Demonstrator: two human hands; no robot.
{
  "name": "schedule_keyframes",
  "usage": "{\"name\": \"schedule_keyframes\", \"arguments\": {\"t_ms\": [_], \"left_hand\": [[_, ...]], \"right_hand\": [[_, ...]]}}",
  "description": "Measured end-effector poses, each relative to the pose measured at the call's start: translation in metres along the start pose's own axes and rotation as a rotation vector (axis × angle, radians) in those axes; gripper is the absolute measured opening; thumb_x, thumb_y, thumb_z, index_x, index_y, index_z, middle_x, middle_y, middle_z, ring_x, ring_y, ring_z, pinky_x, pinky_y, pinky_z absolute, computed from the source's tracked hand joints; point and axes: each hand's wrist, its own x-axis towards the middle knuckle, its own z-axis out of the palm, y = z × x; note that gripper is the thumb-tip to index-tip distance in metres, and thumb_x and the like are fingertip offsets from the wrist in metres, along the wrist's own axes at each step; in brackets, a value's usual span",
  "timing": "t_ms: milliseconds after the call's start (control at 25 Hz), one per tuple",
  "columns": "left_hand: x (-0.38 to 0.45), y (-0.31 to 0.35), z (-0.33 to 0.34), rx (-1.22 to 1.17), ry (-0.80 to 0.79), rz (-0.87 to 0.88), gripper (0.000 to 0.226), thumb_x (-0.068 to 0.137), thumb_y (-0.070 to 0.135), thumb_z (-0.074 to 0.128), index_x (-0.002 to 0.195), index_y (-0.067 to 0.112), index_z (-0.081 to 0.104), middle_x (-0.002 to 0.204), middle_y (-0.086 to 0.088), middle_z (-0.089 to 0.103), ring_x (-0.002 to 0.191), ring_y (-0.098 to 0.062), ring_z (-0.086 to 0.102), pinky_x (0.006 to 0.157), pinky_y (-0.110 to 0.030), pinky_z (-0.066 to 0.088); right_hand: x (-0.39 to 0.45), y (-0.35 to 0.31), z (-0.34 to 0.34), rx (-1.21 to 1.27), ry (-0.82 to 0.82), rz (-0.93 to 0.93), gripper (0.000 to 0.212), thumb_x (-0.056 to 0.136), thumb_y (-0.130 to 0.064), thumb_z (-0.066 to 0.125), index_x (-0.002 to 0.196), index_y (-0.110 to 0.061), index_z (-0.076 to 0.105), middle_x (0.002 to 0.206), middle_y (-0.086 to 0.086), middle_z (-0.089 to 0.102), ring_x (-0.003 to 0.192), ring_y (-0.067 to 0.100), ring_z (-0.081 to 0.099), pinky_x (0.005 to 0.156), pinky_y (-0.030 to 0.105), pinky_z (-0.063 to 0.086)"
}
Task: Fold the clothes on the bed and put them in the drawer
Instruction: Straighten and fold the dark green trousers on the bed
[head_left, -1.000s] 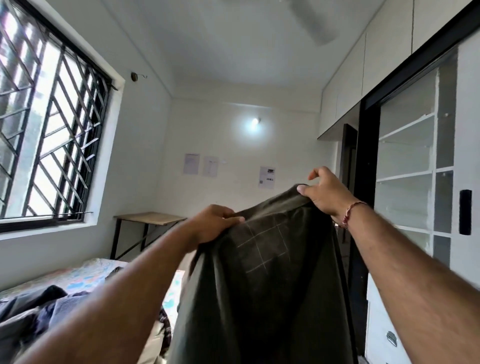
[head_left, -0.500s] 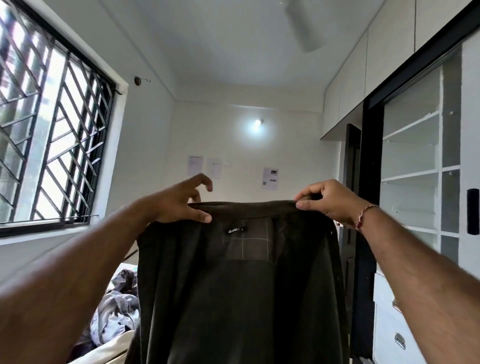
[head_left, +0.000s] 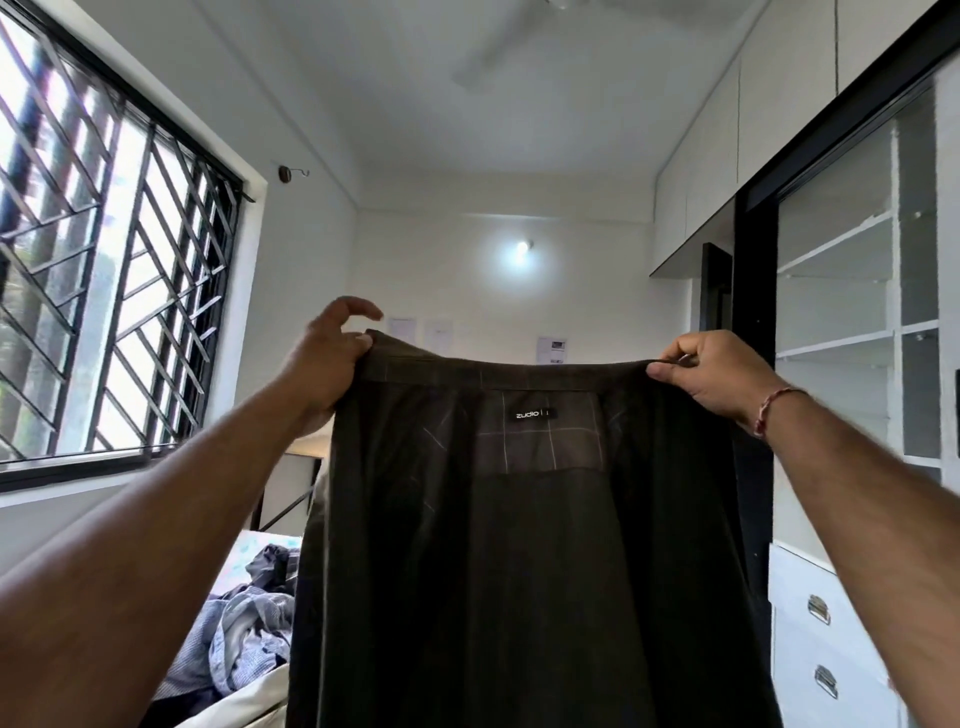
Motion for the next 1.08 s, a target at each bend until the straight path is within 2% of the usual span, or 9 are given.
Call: {"name": "schedule_keyframes", "arguments": {"t_ms": [160, 280, 400, 480, 560, 720, 800, 920, 1080], "left_hand": [[0.009, 0.012, -0.02, 0.548, -0.227, 0.158, 0.016, 0.092, 0.033, 0.08, 0.106, 0.024, 0.08, 0.1, 0.005, 0.078, 0.093, -0.01, 0.071, 0.09, -0.029, 0.055], [0.018, 0.024, -0.033, 0.978, -0.393, 0.226, 0.028, 0.077, 0.06, 0.078, 0.083, 0.033, 0.077, 0.088, 0.002, 0.074, 0.087, -0.015, 0.069, 0.084, -0.036, 0.055], [0.032, 0.047, -0.03, 1.161, -0.279, 0.231, 0.049, 0.084, 0.064, 0.075, 0.067, 0.019, 0.07, 0.075, -0.011, 0.068, 0.078, -0.03, 0.066, 0.067, -0.033, 0.044], [0.031, 0.066, -0.031, 1.044, -0.209, 0.184, 0.051, 0.088, 0.051, 0.077, 0.064, 0.007, 0.066, 0.064, -0.017, 0.062, 0.064, -0.028, 0.061, 0.059, -0.031, 0.039], [0.021, 0.072, -0.052, 0.608, -0.276, 0.066, 0.045, 0.09, 0.034, 0.076, 0.077, -0.008, 0.063, 0.065, -0.024, 0.057, 0.058, -0.023, 0.058, 0.056, -0.028, 0.045], [-0.033, 0.002, -0.053, -0.075, -0.446, -0.138, 0.026, 0.096, 0.011, 0.059, 0.112, -0.009, 0.063, 0.094, -0.023, 0.072, 0.076, -0.025, 0.074, 0.068, -0.029, 0.063], [-0.073, -0.078, -0.028, 0.025, -0.42, -0.368, 0.03, 0.096, 0.019, 0.069, 0.116, -0.004, 0.068, 0.109, -0.03, 0.071, 0.083, -0.027, 0.074, 0.075, -0.03, 0.063], [-0.149, -0.176, 0.021, 0.397, -0.112, -0.478, 0.02, 0.096, 0.02, 0.074, 0.109, 0.005, 0.078, 0.101, -0.016, 0.078, 0.087, -0.022, 0.074, 0.083, -0.029, 0.058], [-0.264, -0.233, 0.055, 0.452, 0.126, -0.427, 0.009, 0.092, 0.018, 0.076, 0.101, 0.016, 0.079, 0.092, 0.002, 0.077, 0.085, -0.013, 0.07, 0.081, -0.027, 0.051]], "right_hand": [[0.0, -0.005, -0.001, 0.048, -0.021, 0.03, 0.021, 0.08, -0.028, 0.088, 0.079, -0.011, 0.076, 0.08, 0.011, 0.075, 0.079, 0.025, 0.069, 0.078, 0.034, 0.055], [-0.006, -0.004, -0.002, 0.235, -0.078, 0.098, 0.004, 0.088, -0.01, 0.08, 0.086, -0.013, 0.078, 0.091, 0.013, 0.076, 0.1, 0.037, 0.072, 0.094, 0.044, 0.059], [-0.011, -0.016, -0.014, 0.388, -0.058, 0.173, 0.005, 0.09, -0.011, 0.078, 0.092, -0.006, 0.077, 0.098, 0.023, 0.075, 0.093, 0.034, 0.073, 0.094, 0.054, 0.058], [-0.018, -0.029, -0.032, 0.577, -0.065, 0.175, 0.015, 0.095, -0.011, 0.07, 0.103, 0.002, 0.072, 0.106, 0.03, 0.071, 0.087, 0.028, 0.071, 0.09, 0.05, 0.061], [-0.038, -0.04, -0.055, 0.816, -0.129, 0.161, 0.022, 0.099, -0.01, 0.061, 0.112, 0.006, 0.068, 0.105, 0.027, 0.07, 0.081, 0.024, 0.073, 0.079, 0.039, 0.065], [-0.101, -0.003, -0.061, 0.887, -0.204, 0.198, 0.015, 0.089, -0.015, 0.065, 0.094, -0.001, 0.071, 0.083, 0.012, 0.075, 0.071, 0.017, 0.073, 0.067, 0.029, 0.062], [-0.141, 0.039, -0.007, 0.701, -0.223, 0.33, 0.007, 0.09, -0.012, 0.068, 0.09, -0.007, 0.074, 0.085, 0.011, 0.076, 0.073, 0.015, 0.071, 0.08, 0.038, 0.062], [-0.213, 0.108, 0.094, 0.338, -0.261, 0.536, 0.023, 0.098, -0.004, 0.064, 0.092, -0.023, 0.075, 0.103, 0.009, 0.077, 0.096, 0.017, 0.07, 0.104, 0.045, 0.053], [-0.318, 0.13, 0.188, 0.135, -0.101, 0.686, 0.012, 0.09, -0.019, 0.076, 0.085, -0.024, 0.068, 0.09, 0.0, 0.074, 0.091, 0.023, 0.07, 0.082, 0.032, 0.051]]}}
